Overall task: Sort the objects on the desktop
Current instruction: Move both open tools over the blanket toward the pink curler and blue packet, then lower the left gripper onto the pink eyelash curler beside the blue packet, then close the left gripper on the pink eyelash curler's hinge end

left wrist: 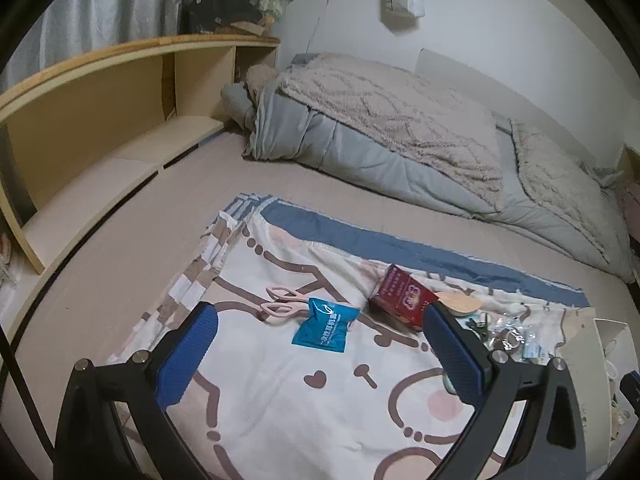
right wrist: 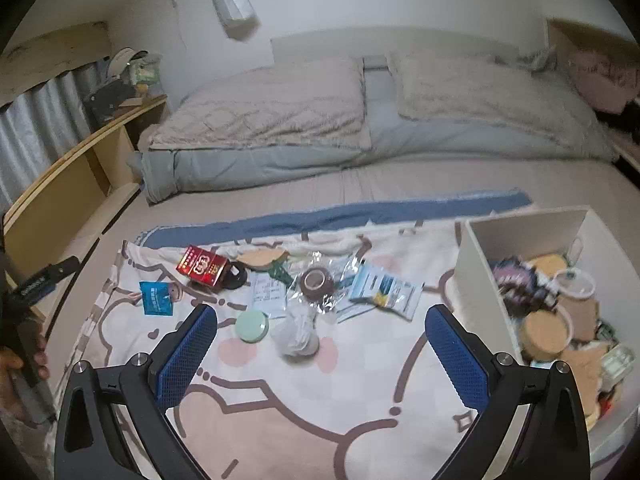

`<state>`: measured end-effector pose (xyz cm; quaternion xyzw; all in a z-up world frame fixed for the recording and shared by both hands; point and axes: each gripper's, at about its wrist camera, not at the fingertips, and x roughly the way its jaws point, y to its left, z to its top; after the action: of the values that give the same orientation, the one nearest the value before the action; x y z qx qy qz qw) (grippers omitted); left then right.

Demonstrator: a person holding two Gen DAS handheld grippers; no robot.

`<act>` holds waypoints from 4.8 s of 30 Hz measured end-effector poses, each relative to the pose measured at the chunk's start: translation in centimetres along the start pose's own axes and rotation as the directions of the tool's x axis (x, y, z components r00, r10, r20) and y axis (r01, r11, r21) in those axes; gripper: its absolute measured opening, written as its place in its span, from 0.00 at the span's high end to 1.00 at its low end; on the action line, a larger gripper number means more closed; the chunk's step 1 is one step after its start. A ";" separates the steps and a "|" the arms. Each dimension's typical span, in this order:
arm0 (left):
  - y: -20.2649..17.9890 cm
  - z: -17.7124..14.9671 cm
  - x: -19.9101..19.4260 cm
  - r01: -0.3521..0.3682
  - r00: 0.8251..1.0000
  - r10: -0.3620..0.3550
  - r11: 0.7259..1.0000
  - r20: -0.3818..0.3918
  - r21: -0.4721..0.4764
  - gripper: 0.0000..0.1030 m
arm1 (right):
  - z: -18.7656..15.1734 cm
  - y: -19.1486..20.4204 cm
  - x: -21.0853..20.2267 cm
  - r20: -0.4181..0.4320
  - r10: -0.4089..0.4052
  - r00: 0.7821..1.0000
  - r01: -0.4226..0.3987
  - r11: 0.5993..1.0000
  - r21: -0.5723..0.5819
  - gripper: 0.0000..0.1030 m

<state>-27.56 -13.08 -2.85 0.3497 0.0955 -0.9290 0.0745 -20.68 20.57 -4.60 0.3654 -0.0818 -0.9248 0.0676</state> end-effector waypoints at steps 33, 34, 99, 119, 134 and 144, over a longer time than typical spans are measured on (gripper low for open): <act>1.2 -0.8 16.1 -0.196 0.974 0.197 0.980 -0.110 0.023 0.00 | -1.7 -1.3 5.8 -0.051 -0.089 0.995 0.091 0.995 0.044 0.00; 1.2 -0.5 16.4 -0.193 0.975 0.193 0.981 -0.112 0.018 0.00 | -1.8 -1.1 6.0 -0.054 -0.082 0.995 0.084 0.996 0.035 0.00; -13.4 -22.4 1.6 0.499 0.839 -0.267 0.724 -0.474 0.476 0.00 | -4.2 1.5 3.0 -0.193 0.139 0.971 -0.151 0.987 -0.047 0.00; -15.4 -19.6 -3.9 0.421 0.906 -0.337 0.769 -0.255 0.481 0.00 | -4.2 -2.8 -1.3 -0.145 0.133 0.980 -0.138 0.990 -0.023 0.00; -11.3 -18.0 0.4 0.268 0.961 -0.196 0.839 -0.197 0.473 0.17 | -5.1 -2.6 -1.0 -0.166 0.103 0.981 -0.119 0.989 -0.088 0.00; -10.9 -19.1 2.1 0.261 0.953 -0.143 0.834 -0.267 0.485 0.53 | -5.4 -2.0 -0.2 -0.222 0.128 0.967 -0.146 0.987 -0.067 0.00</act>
<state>-19.17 1.74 -16.95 0.4449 -0.1123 -0.8787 -0.1318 -16.97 21.97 -8.79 0.4545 -0.0608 -0.8750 0.1549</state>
